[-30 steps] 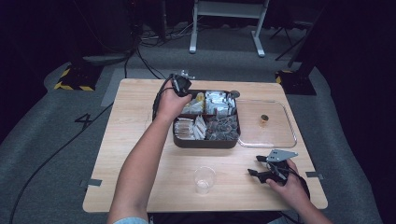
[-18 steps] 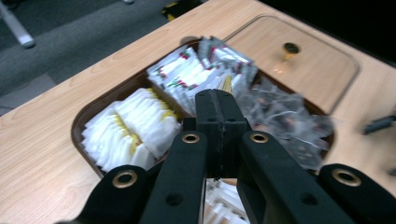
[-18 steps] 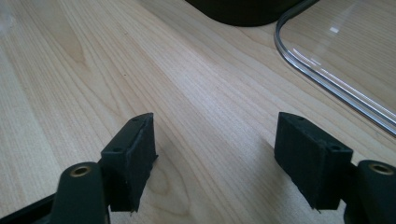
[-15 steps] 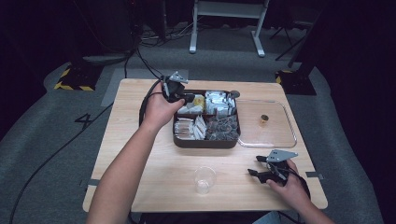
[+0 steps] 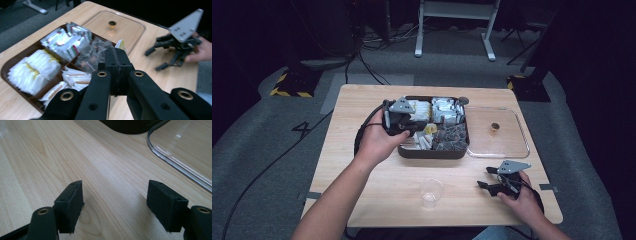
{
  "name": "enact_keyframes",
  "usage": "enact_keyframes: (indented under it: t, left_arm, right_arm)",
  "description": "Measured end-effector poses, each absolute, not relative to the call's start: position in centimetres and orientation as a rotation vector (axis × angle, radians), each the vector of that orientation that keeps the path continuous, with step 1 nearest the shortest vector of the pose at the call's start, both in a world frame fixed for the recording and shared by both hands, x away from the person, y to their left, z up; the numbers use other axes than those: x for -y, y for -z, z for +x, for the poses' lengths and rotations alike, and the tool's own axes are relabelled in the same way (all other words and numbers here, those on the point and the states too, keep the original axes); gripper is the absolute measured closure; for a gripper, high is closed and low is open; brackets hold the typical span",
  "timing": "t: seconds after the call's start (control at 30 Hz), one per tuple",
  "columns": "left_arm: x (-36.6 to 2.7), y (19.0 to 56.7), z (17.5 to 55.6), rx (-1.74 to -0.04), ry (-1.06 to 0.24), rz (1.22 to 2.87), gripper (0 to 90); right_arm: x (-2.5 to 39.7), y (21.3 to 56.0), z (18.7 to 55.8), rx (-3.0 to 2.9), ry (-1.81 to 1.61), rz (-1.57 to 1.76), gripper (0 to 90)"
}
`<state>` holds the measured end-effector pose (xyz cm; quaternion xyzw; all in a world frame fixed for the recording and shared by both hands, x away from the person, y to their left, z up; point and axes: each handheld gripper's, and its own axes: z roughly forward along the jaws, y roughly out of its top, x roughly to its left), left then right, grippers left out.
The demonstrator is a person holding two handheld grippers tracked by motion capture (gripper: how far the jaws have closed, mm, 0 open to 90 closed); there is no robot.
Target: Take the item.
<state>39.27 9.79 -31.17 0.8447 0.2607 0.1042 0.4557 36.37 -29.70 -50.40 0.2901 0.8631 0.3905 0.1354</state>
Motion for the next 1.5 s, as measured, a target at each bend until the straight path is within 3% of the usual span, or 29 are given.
enact_keyframes:
  t: [0.8, 1.5]
  left_arm:
    - [-8.4, 34.2, 31.8, -0.501, -0.179, 2.067, 90.0]
    - [-7.2, 38.9, 29.9, -0.486, -0.132, 2.074, 90.0]
  right_arm:
    - [29.6, 50.4, 36.1, -2.487, -1.126, 0.86, 30.5]
    - [29.6, 50.4, 36.1, -2.487, -1.126, 0.86, 30.5]
